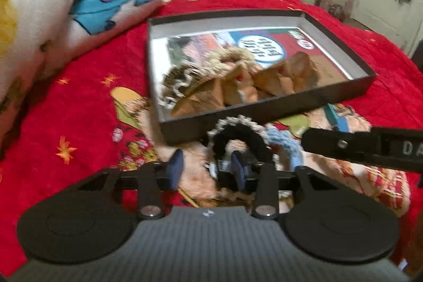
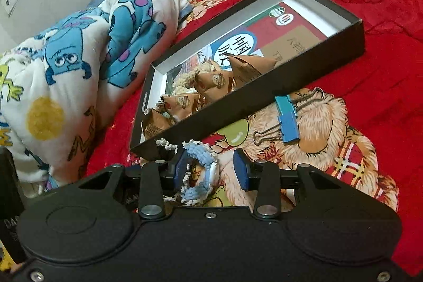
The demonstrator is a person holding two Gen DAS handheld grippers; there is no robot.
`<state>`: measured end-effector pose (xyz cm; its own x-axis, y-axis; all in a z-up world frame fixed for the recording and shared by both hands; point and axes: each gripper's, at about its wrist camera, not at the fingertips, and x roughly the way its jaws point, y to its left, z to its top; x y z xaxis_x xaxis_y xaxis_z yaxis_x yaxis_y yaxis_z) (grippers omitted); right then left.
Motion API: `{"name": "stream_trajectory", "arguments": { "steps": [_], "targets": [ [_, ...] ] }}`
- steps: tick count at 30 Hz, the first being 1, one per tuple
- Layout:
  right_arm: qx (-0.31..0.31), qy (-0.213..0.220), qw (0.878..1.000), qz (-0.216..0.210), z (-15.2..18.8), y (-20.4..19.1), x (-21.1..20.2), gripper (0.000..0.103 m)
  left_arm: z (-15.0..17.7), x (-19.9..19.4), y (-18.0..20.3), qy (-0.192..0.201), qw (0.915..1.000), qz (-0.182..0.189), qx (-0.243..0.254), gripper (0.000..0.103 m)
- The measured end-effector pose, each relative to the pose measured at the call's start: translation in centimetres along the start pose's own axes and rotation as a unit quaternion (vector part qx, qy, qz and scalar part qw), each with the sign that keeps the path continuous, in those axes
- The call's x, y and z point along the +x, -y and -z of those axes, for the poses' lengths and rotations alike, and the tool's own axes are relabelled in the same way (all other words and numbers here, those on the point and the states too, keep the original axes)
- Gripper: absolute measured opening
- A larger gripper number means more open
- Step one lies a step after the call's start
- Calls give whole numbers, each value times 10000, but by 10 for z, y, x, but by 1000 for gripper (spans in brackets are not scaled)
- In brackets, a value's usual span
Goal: Organize objects
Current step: 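Move both open tools back over the scrunchie pile, then close the left tool on a black lace-trimmed scrunchie while the right tool grasps a light blue one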
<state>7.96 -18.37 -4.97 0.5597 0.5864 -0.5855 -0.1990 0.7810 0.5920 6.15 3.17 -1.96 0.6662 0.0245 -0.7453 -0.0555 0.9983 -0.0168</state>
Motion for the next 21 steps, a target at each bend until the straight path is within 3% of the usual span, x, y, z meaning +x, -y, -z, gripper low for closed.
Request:
{"name": "stream_trajectory", "arguments": {
  "steps": [2,7,9,10,13,14,15,16,21],
  "targets": [
    [-9,-28,10000,88,0,0,1,39,2,3,1,-72,9999,99,-20,31],
    [44,-176,9995,262,1,2,7,39,4,10,5,-182,9998,34,50,32],
    [45,-162,9996,221,2,2,7,39,4,11,5,-219,9997,23,43,34],
    [28,-171,9996,201,2,1,7,39,5,12,5,-224,9997,40,29,43],
    [87,-255,9996,58,3,2,10,39,8,15,6,-188,9998,32,-2,43],
    [124,-296,9995,17,4,3,11,39,8,15,7,-184,9998,12,12,41],
    [136,-323,9994,-21,4,3,13,39,8,14,8,-189,9998,4,47,27],
    [130,-344,9993,-43,5,2,14,39,7,14,8,-195,9998,15,45,22],
    [25,-355,9994,-12,9,-3,14,39,6,7,6,-182,9998,-4,-62,22]
  ]
}}
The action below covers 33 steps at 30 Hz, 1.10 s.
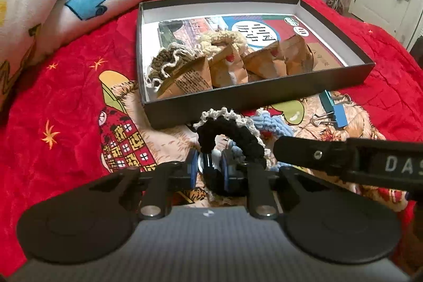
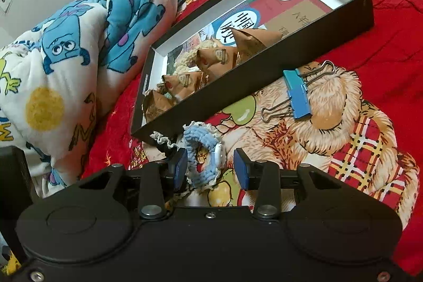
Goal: Organize objects
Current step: 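Close the left tool on a black lace-trimmed scrunchie while the right tool grasps a light blue one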
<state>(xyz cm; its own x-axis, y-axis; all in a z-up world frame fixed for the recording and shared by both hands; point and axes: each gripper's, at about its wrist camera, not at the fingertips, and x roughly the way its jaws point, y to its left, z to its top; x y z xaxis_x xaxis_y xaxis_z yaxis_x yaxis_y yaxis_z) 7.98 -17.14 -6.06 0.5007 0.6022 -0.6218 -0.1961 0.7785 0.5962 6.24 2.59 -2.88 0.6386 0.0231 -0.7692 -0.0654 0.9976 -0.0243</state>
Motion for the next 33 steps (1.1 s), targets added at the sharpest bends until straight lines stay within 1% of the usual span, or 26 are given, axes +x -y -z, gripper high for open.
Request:
{"name": "stream_trajectory", "arguments": {
  "steps": [3,5,9,12,15,18,21,27,30,33],
  "targets": [
    [24,8,10000,-9,1,0,0,39,-1,-8,0,127,9998,-109,67,22],
    [37,2,10000,-36,1,0,3,39,-1,-11,2,200,9993,-270,148,22],
    [29,23,10000,-56,3,0,6,39,-2,-8,2,173,9982,-520,222,22],
    [11,88,10000,-33,5,1,8,39,-3,-5,3,151,9980,-578,222,22],
    [93,51,9999,-57,4,3,12,38,-3,-2,3,98,9980,-597,207,23],
    [31,62,10000,24,4,0,14,35,-3,4,12,25,9972,-650,370,23],
    [10,76,9999,103,5,-1,13,29,-2,4,21,83,9954,-740,602,23],
    [98,41,9999,123,6,1,11,24,1,2,27,168,9951,-732,645,23],
    [92,46,9998,189,6,1,11,19,0,3,33,213,9936,-787,783,22],
    [144,51,9997,197,6,3,10,16,0,3,36,266,9933,-743,843,22]
  ]
}}
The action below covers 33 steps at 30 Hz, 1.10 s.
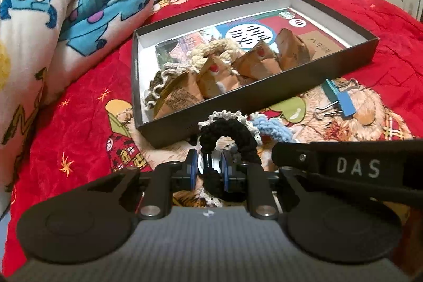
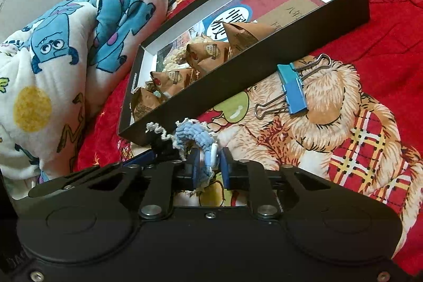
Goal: Organize objects
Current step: 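Close the left tool on a black lace-trimmed scrunchie while the right tool grasps a light blue one, then lift the left tool's scrunchie into the box while the right tool carries its own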
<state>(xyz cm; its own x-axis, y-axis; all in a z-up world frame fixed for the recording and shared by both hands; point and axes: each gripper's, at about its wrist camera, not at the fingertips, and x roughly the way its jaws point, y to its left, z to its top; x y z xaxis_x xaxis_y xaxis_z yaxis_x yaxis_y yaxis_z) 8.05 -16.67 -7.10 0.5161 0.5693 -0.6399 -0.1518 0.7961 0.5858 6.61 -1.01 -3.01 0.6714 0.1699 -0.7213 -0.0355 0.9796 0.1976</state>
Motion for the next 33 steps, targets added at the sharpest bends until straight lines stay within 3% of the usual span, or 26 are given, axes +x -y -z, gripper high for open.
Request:
{"name": "stream_trajectory", "arguments": {
  "steps": [9,20,33],
  "targets": [
    [92,250,9996,-69,-2,-2,-15,13,-5,-13,-7,235,9985,358,-346,22],
    [155,582,9978,-265,-10,-6,-42,13,-13,-37,-6,752,9948,504,-461,22],
    [361,1017,9928,-516,-39,7,-61,13,-26,-51,-23,1582,9815,598,-901,22]
  ]
}}
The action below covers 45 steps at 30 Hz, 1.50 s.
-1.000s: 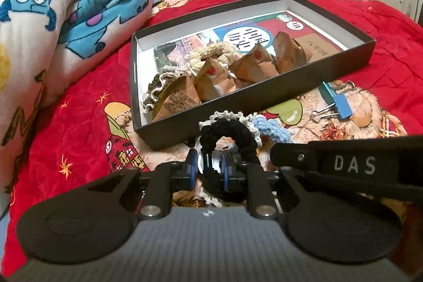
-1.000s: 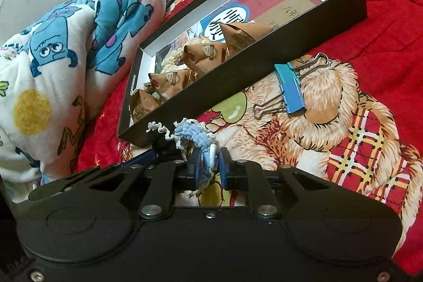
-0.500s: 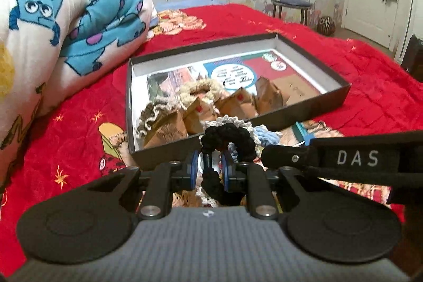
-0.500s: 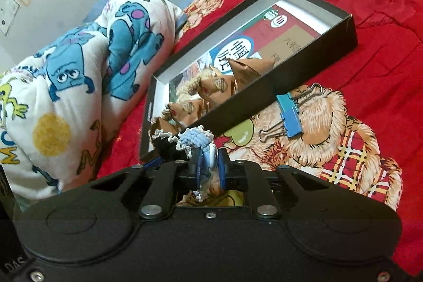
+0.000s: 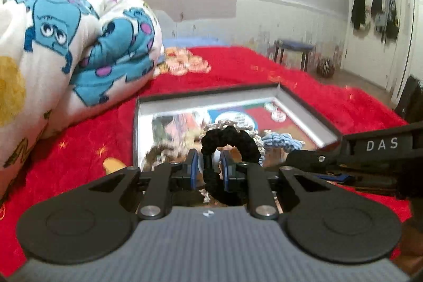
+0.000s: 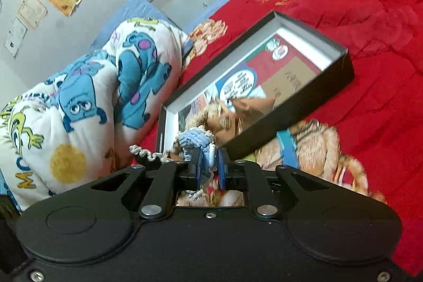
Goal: Organize objects
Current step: 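Lift the left tool's scrunchie into the box while the right tool carries its own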
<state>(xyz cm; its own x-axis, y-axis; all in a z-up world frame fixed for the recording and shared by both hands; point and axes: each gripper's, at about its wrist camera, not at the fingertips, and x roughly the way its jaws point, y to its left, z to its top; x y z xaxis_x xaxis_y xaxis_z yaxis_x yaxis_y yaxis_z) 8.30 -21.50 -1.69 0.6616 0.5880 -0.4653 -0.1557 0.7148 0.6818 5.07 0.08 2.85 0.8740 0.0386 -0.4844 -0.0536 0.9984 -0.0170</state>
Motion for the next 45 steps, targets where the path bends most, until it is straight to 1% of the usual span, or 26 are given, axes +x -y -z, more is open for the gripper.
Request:
{"name": "stream_trajectory", "arguments": {
  "steps": [6,11,16,19,21,23,25,26,28,32,34,36,39,45],
  "targets": [
    [58,489,9986,-213,-32,10,2,13,-10,4,-6,600,9976,182,-283,22],
    [117,913,9954,-281,-55,20,8,13,-14,13,-14,768,9949,243,-612,22],
    [76,955,9950,-264,-62,30,19,13,-22,35,-11,812,9935,101,-788,22],
    [12,905,9956,-243,-62,32,31,13,-35,59,1,850,9935,170,-738,22],
    [-145,941,9953,-170,-65,30,40,13,-42,77,8,786,9950,183,-590,22],
    [-246,1033,9943,-77,-70,29,49,13,-47,95,10,665,9953,15,-710,22],
    [-293,1157,9928,-12,-77,30,57,13,-46,107,7,530,9948,141,-857,22],
    [-293,1201,9923,45,-79,32,60,13,-44,110,7,492,9954,149,-811,22],
    [-313,1253,9916,34,-80,36,63,13,-36,113,9,409,9970,55,-661,22],
    [-316,1187,9924,49,-80,39,75,13,-29,122,8,183,9962,116,-842,22],
    [-311,1102,9933,137,-76,42,82,13,-26,123,9,186,9964,136,-819,22],
    [-186,1013,9946,146,-72,46,87,13,-22,124,10,157,9966,87,-798,22],
    [-64,958,9953,145,-67,49,88,13,-17,126,8,88,9962,123,-859,22],
    [-179,931,9949,334,-63,49,93,13,-15,130,13,-15,9973,153,-719,22]
  ]
}}
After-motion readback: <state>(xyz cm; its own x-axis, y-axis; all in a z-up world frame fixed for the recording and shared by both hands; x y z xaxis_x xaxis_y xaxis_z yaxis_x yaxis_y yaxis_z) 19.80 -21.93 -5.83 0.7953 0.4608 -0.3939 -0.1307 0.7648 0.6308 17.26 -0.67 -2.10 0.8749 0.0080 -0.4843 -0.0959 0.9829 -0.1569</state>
